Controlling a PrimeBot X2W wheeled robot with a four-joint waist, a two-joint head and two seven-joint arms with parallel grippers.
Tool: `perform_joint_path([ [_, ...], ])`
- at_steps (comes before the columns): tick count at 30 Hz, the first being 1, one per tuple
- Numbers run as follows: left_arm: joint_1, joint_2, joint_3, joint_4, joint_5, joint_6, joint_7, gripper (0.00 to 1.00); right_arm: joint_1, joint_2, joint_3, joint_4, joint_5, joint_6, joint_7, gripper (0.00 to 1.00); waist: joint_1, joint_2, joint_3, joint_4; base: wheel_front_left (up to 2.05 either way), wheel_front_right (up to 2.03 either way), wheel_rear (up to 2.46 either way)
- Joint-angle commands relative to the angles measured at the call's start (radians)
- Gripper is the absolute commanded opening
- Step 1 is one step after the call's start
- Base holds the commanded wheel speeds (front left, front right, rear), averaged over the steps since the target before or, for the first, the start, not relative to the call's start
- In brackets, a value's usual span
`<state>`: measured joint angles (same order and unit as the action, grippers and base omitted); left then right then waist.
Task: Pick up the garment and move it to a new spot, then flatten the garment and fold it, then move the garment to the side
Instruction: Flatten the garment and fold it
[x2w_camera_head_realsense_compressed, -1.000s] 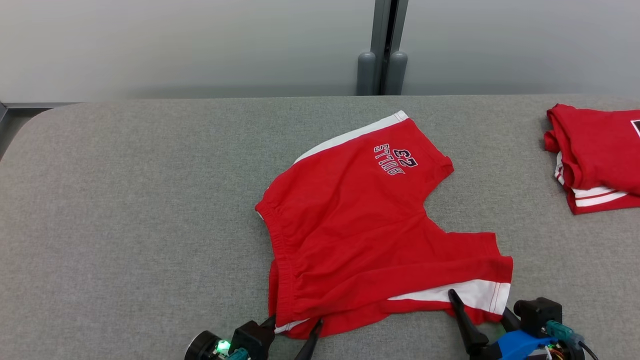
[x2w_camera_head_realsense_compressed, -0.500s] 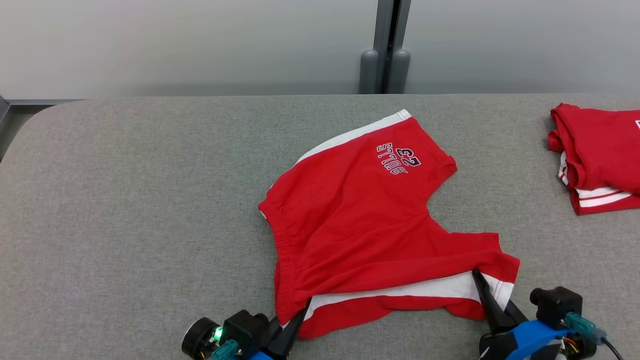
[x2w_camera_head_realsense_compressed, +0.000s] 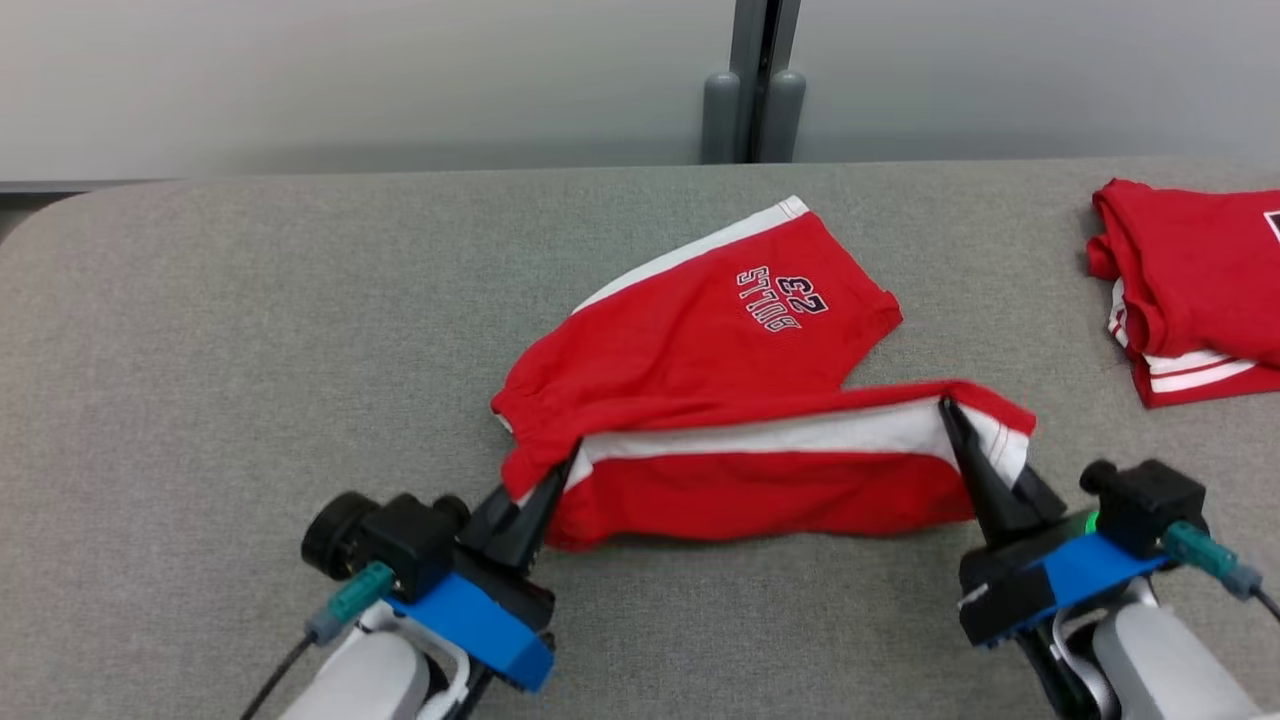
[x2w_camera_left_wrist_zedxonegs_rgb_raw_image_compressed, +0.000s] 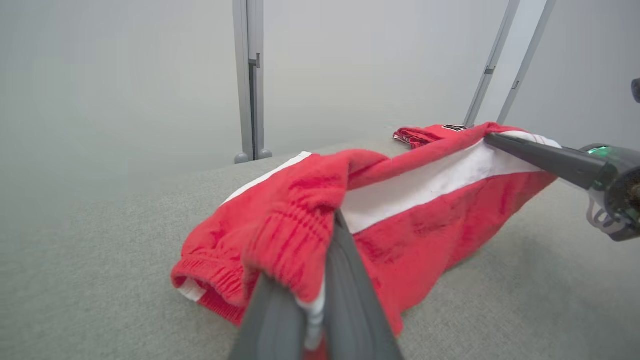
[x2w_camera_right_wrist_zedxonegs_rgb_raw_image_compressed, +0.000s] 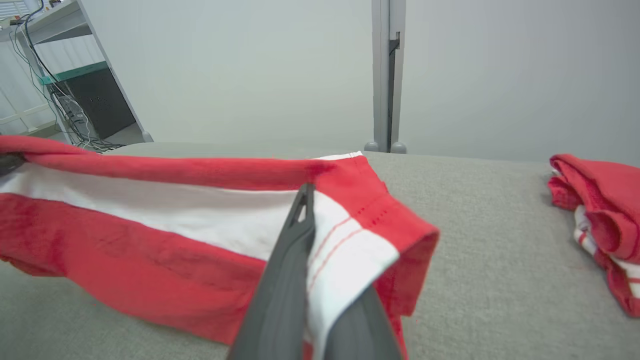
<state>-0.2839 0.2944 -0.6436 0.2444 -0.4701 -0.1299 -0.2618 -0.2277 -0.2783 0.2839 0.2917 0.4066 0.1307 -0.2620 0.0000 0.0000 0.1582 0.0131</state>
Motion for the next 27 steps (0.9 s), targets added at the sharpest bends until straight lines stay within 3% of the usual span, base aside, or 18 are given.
perform_joint_path([
  [1, -0.041, 0.006, 0.004, -0.008, -0.012, -0.001, -0.004, 0.00, -0.039, -0.010, 0.005, -0.009, 0.001, 0.000, -0.004, 0.00, 0.0000, 0.0000, 0.012, 0.001, 0.00, 0.00, 0.00],
  [6, -0.224, 0.053, -0.017, 0.014, -0.096, -0.001, -0.004, 0.00, -0.236, -0.038, 0.062, -0.005, 0.026, 0.000, 0.003, 0.00, 0.0000, 0.0000, 0.099, -0.003, 0.00, 0.00, 0.00],
  [11, -0.493, 0.082, -0.029, 0.072, -0.202, -0.001, 0.013, 0.00, -0.529, -0.053, 0.124, 0.060, 0.058, 0.000, 0.021, 0.00, 0.0000, 0.0000, 0.207, -0.009, 0.00, 0.00, 0.00],
  [20, -0.949, 0.113, -0.079, 0.227, -0.306, -0.001, 0.025, 0.00, -1.039, -0.012, 0.224, 0.310, 0.207, 0.000, 0.049, 0.00, 0.0000, 0.0000, 0.310, -0.038, 0.00, 0.00, 0.00],
  [27, -1.148, 0.114, -0.091, 0.330, -0.369, -0.001, 0.006, 0.00, -1.266, 0.015, 0.278, 0.476, 0.293, 0.000, 0.016, 0.00, 0.0000, 0.0000, 0.320, -0.059, 0.00, 0.00, 0.00],
])
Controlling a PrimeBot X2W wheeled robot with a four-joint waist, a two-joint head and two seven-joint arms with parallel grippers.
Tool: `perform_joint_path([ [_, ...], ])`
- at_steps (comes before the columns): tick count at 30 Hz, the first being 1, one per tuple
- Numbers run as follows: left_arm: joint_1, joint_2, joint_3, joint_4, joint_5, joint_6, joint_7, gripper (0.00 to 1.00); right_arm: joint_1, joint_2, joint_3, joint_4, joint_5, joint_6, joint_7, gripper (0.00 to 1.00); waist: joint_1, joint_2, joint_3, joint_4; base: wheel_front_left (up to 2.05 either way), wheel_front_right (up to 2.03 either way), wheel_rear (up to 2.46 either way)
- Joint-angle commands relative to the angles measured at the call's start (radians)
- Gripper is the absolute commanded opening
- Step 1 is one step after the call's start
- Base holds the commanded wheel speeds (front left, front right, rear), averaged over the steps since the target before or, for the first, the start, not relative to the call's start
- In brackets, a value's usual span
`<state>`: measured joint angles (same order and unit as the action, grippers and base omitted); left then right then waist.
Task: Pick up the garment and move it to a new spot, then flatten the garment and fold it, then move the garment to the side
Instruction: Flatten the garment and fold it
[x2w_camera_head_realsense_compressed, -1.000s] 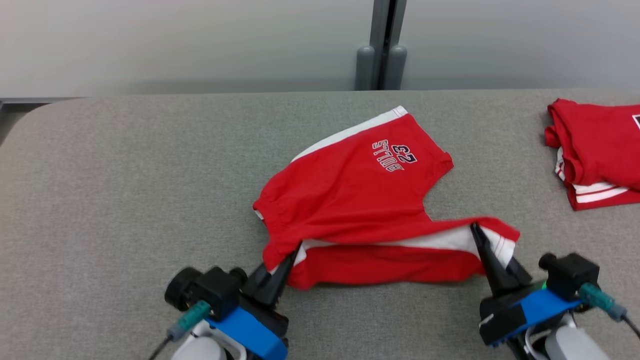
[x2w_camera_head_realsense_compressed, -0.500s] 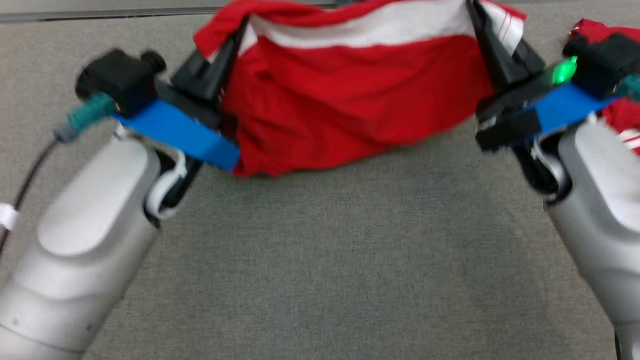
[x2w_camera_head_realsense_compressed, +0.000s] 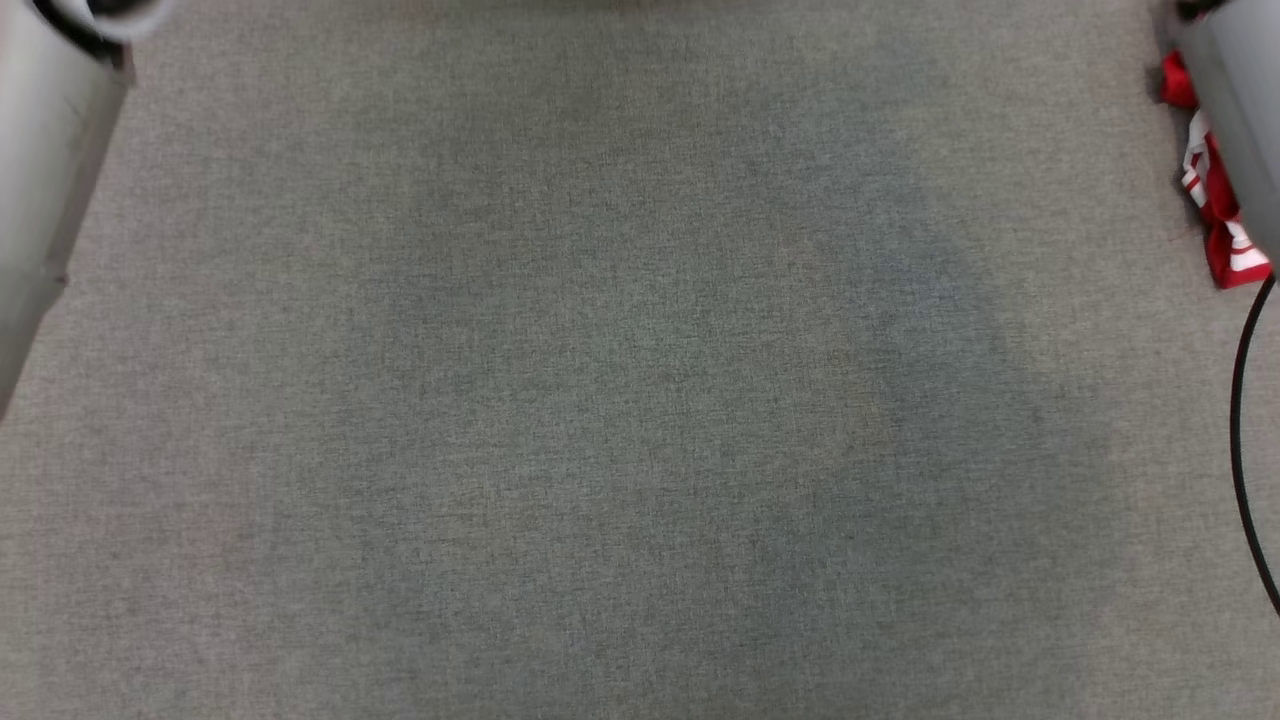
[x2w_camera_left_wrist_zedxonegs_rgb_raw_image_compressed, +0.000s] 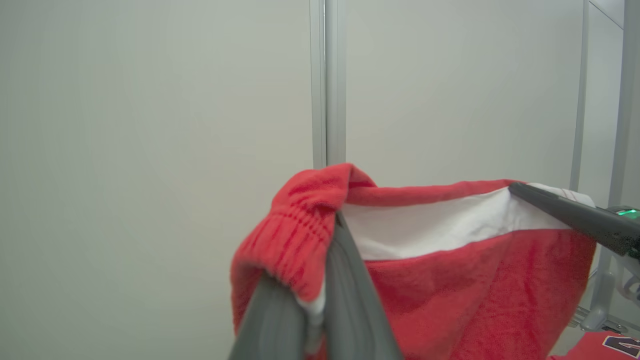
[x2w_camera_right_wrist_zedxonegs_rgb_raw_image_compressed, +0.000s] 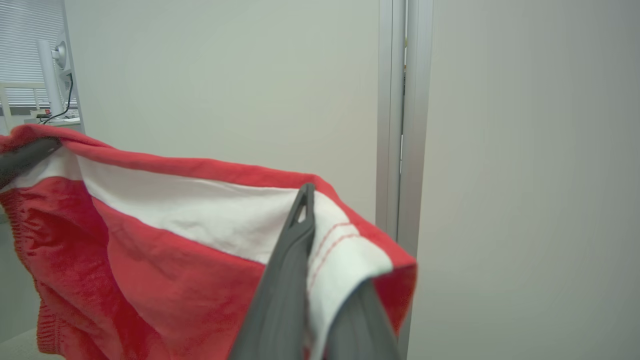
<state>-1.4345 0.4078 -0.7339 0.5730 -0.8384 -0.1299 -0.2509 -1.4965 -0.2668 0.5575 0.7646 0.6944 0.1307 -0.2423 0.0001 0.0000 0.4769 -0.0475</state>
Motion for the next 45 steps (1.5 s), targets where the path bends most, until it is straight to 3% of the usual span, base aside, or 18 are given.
perform_joint_path([
  [1, -0.012, -0.003, 0.002, 0.007, -0.009, -0.001, -0.007, 0.00, -0.018, 0.003, 0.013, 0.015, 0.011, 0.000, -0.009, 0.00, -0.0001, 0.0000, 0.007, 0.002, 0.00, 0.00, 0.00],
  [8, 0.012, -0.013, -0.047, 0.000, -0.016, -0.001, -0.014, 0.00, -0.035, -0.034, 0.104, 0.036, 0.070, 0.000, -0.022, 0.00, -0.0001, 0.0000, 0.058, 0.025, 0.00, 0.00, 0.00],
  [17, 0.191, -0.032, -0.019, -0.118, 0.024, -0.001, -0.015, 0.00, 0.131, -0.123, 0.177, -0.065, 0.124, 0.000, -0.023, 0.00, -0.0001, 0.0000, 0.093, 0.068, 0.00, 0.00, 0.00],
  [29, 0.654, -0.049, 0.041, -0.299, 0.111, -0.001, -0.015, 0.00, 0.573, -0.211, 0.106, -0.288, 0.152, 0.000, -0.024, 0.00, -0.0001, 0.0000, -0.034, 0.067, 0.00, 0.00, 0.00],
  [34, 0.918, -0.043, 0.016, -0.349, 0.159, -0.001, -0.015, 0.00, 0.857, -0.246, 0.102, -0.420, 0.144, 0.000, -0.023, 0.00, -0.0001, 0.0000, -0.131, 0.053, 0.00, 0.00, 0.00],
  [45, 1.134, -0.045, -0.061, -0.375, 0.170, -0.001, -0.015, 0.00, 1.172, -0.298, 0.079, -0.541, 0.149, 0.000, -0.023, 0.00, -0.0001, 0.0000, -0.249, 0.077, 0.00, 0.00, 0.00],
])
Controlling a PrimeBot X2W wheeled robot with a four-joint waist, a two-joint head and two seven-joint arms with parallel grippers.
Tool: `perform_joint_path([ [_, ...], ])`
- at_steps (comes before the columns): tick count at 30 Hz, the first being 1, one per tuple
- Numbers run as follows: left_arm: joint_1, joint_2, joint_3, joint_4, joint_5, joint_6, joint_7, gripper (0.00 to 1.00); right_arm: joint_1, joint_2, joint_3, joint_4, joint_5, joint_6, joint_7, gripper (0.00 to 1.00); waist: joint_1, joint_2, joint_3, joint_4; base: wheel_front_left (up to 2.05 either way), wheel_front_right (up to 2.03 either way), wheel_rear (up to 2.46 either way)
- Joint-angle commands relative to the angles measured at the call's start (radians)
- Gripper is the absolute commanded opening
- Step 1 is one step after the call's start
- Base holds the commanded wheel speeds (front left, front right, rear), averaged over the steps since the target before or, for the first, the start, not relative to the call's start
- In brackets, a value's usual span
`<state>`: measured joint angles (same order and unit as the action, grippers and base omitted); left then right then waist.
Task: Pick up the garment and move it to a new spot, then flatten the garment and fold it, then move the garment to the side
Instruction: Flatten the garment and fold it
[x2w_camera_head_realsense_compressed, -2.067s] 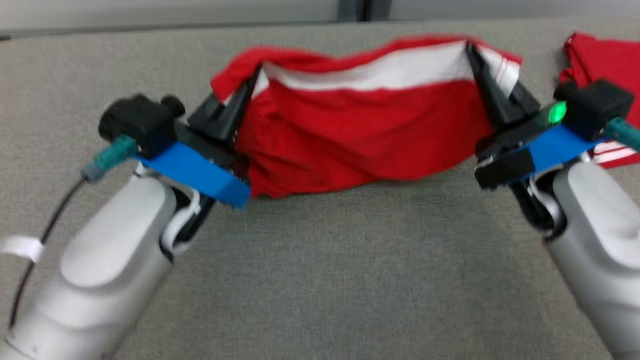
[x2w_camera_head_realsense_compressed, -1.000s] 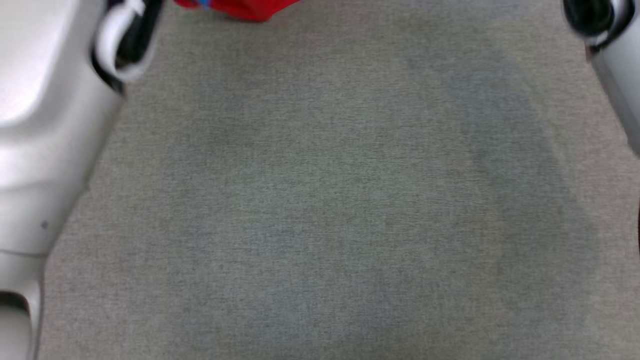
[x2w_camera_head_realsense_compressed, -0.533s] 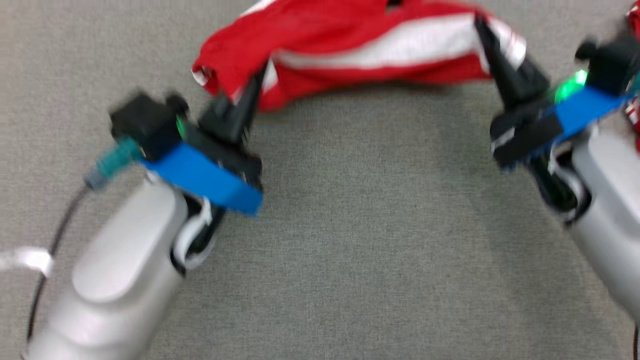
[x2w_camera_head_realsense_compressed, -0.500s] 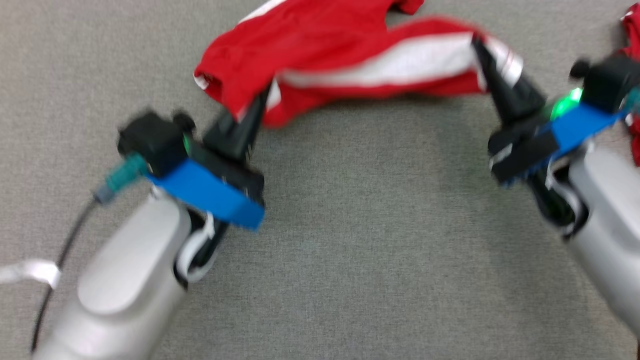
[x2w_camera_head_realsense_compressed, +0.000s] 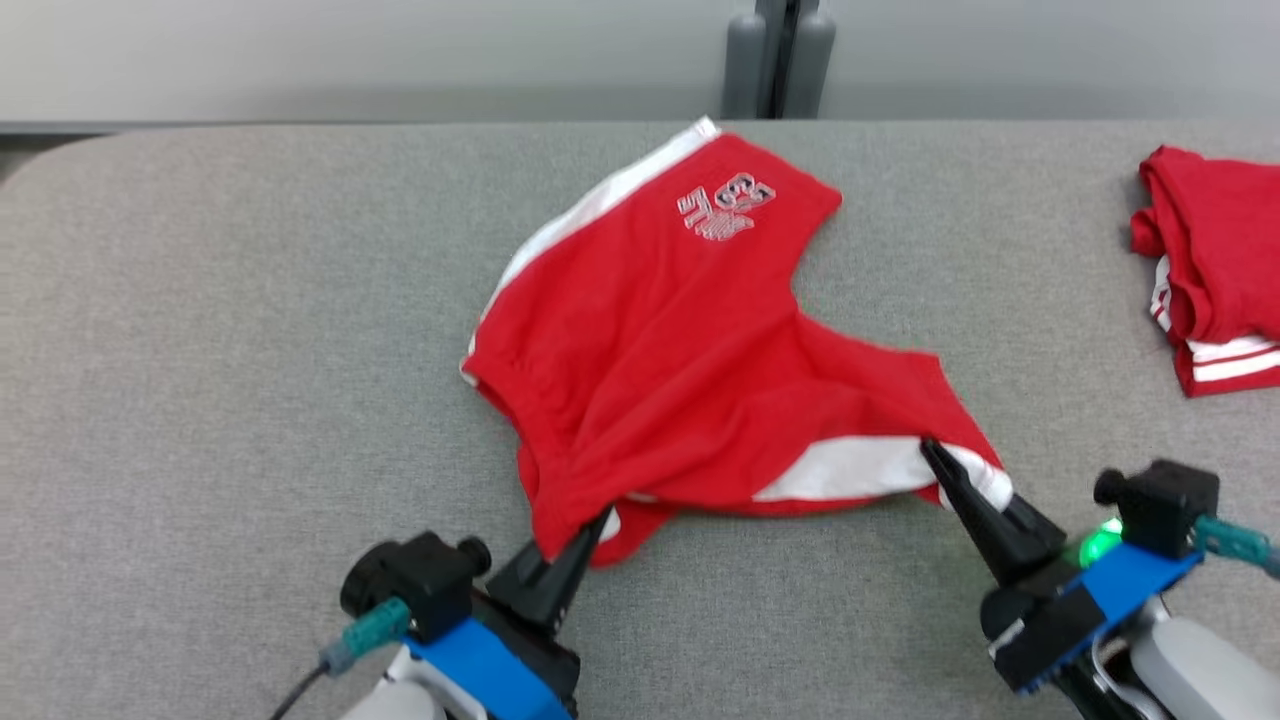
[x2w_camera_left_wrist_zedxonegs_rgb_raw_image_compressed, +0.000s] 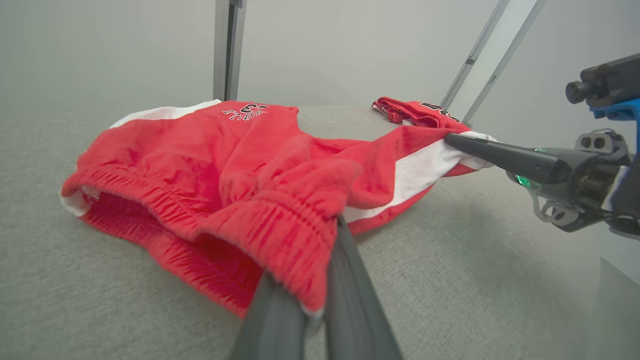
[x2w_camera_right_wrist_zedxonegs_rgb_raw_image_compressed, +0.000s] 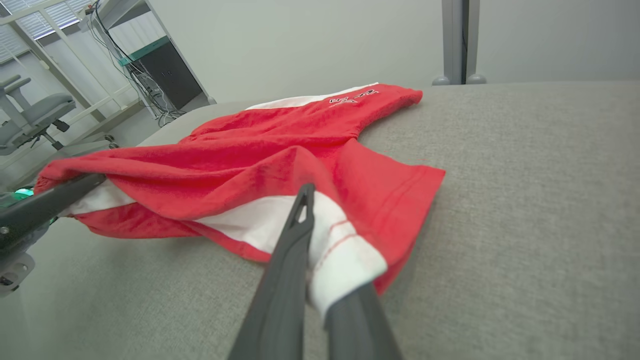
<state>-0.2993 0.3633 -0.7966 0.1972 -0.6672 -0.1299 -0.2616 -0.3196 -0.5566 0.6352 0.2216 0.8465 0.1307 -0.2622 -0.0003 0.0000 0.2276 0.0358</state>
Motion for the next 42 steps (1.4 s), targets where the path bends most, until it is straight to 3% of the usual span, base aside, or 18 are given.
perform_joint_path([
  [1, 0.018, -0.002, -0.004, -0.002, 0.004, -0.001, -0.004, 0.00, 0.021, -0.011, -0.009, -0.007, -0.004, 0.000, -0.003, 0.00, 0.0003, 0.0000, -0.010, -0.004, 0.00, 0.00, 0.00],
  [12, 0.161, 0.011, -0.020, -0.064, 0.017, -0.001, -0.004, 0.00, 0.262, -0.034, -0.067, -0.119, 0.007, 0.000, 0.002, 0.00, 0.0003, 0.0000, -0.051, 0.012, 0.00, 0.00, 0.00],
  [21, 0.147, -0.002, -0.007, -0.075, 0.019, -0.001, -0.004, 0.00, 0.271, -0.025, -0.136, -0.123, 0.000, 0.000, 0.011, 0.00, 0.0003, 0.0000, -0.050, 0.022, 0.00, 0.00, 0.00],
  [31, 0.069, -0.045, 0.029, -0.085, 0.036, -0.001, -0.004, 0.00, 0.090, -0.054, -0.158, -0.087, -0.022, 0.000, 0.034, 0.00, 0.0003, 0.0000, -0.014, 0.074, 0.00, 0.00, 0.00],
  [42, -0.097, -0.145, 0.094, -0.050, 0.028, -0.001, -0.004, 0.00, -0.323, -0.135, -0.075, 0.056, 0.001, 0.000, 0.128, 0.00, 0.0003, 0.0000, 0.132, 0.183, 0.00, 0.00, 0.00],
])
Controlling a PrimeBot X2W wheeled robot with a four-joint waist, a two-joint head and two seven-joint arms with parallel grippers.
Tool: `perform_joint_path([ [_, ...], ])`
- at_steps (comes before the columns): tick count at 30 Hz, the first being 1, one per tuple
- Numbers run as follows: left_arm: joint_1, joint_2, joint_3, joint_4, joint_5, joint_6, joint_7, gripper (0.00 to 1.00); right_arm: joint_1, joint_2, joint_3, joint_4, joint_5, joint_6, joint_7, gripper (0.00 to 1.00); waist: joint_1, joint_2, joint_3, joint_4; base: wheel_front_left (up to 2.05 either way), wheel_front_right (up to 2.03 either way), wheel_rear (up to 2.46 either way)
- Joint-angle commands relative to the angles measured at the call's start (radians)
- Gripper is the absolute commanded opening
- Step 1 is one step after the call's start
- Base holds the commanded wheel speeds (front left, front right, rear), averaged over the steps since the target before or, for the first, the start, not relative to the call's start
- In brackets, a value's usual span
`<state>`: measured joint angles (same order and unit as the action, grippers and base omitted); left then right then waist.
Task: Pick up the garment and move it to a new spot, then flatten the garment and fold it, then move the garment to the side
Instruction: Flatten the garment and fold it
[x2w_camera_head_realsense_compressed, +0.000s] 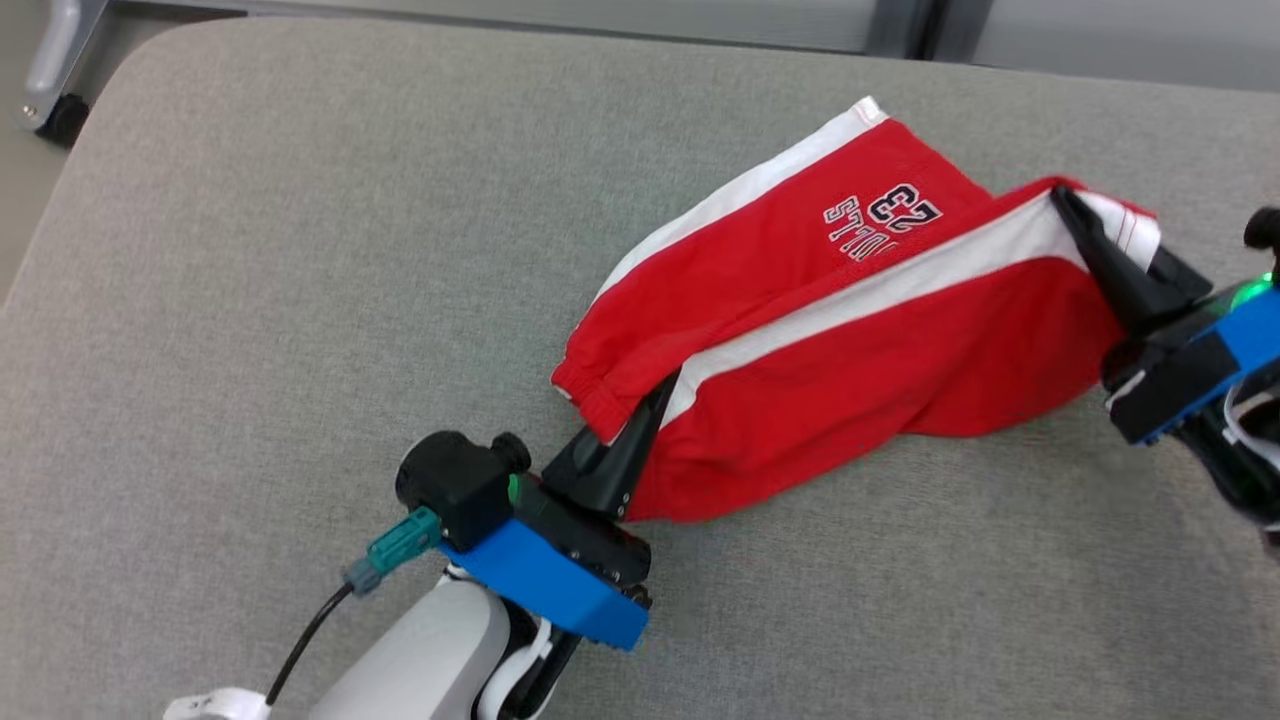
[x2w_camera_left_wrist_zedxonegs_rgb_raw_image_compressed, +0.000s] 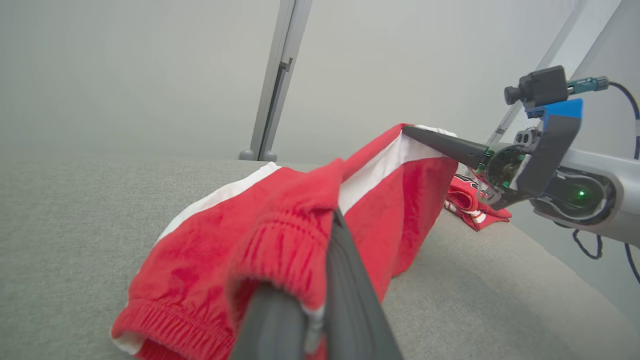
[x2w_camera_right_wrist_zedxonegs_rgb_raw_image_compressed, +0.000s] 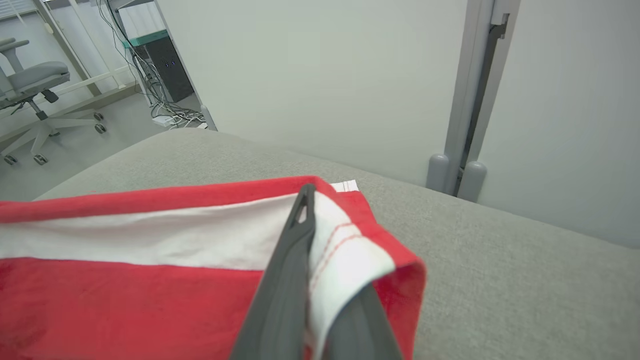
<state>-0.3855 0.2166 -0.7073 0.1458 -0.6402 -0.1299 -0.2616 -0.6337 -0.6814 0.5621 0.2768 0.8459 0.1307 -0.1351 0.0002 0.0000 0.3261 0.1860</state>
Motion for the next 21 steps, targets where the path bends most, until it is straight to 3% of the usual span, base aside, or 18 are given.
perform_joint_path([
  [1, -0.027, -0.009, 0.014, 0.003, 0.001, -0.001, -0.004, 0.00, -0.043, -0.013, 0.012, 0.021, 0.007, 0.000, 0.012, 0.00, -0.0002, 0.0000, 0.046, 0.041, 0.00, 0.00, 0.00],
  [11, -0.144, -0.083, 0.072, 0.050, -0.014, -0.001, -0.005, 0.00, -0.385, -0.002, 0.180, 0.202, 0.044, 0.000, 0.081, 0.00, -0.0002, 0.0000, 0.168, 0.100, 0.00, 0.00, 0.00],
  [21, -0.215, -0.124, 0.082, 0.126, -0.019, -0.001, -0.004, 0.00, -0.579, 0.037, 0.351, 0.382, 0.065, 0.000, 0.103, 0.00, -0.0002, 0.0000, 0.227, 0.120, 0.00, 0.00, 0.00],
])
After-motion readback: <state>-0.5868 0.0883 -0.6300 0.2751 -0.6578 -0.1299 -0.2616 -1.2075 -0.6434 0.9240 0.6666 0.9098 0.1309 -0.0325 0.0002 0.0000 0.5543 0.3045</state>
